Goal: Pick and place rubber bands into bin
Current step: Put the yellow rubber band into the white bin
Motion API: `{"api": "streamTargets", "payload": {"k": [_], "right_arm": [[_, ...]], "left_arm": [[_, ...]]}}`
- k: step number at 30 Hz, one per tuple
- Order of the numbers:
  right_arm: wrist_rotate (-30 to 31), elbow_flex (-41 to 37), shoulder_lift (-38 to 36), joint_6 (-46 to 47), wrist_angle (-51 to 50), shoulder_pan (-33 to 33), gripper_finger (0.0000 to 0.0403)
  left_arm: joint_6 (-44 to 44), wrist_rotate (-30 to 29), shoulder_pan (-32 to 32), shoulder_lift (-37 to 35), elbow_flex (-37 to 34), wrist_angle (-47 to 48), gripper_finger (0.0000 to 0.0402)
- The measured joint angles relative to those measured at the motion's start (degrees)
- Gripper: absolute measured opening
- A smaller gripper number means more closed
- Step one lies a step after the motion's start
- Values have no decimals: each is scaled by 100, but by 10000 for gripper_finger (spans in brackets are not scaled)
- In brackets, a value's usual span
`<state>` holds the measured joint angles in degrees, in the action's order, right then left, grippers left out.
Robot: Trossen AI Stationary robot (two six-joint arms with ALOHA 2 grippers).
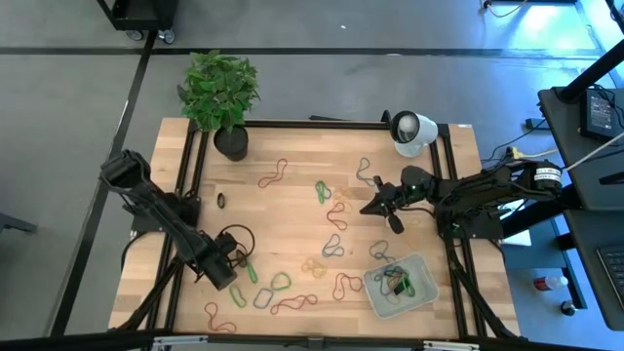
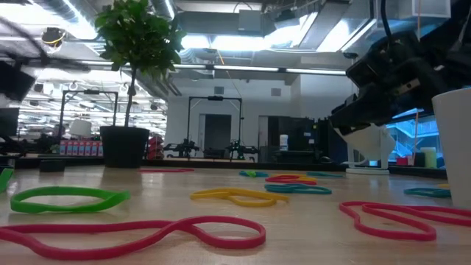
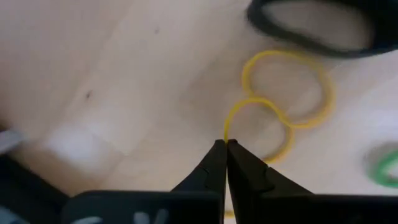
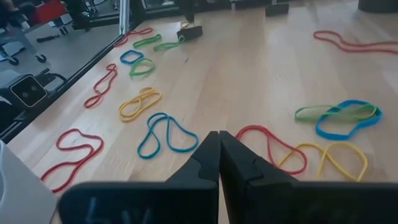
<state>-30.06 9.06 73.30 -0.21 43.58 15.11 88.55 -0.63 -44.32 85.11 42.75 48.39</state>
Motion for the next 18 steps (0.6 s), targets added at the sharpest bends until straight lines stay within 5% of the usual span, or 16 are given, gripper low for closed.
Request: {"api": "streamTargets", "payload": {"k": [10,18], "right_arm": [[2,0,0,-2,-150,0,6],[6,0,0,0,-150,0,6]], "left_arm": [[-1017,-1484,78,-473,575,466,3],[-2511,-1807,982,-718,661,216,2]]}}
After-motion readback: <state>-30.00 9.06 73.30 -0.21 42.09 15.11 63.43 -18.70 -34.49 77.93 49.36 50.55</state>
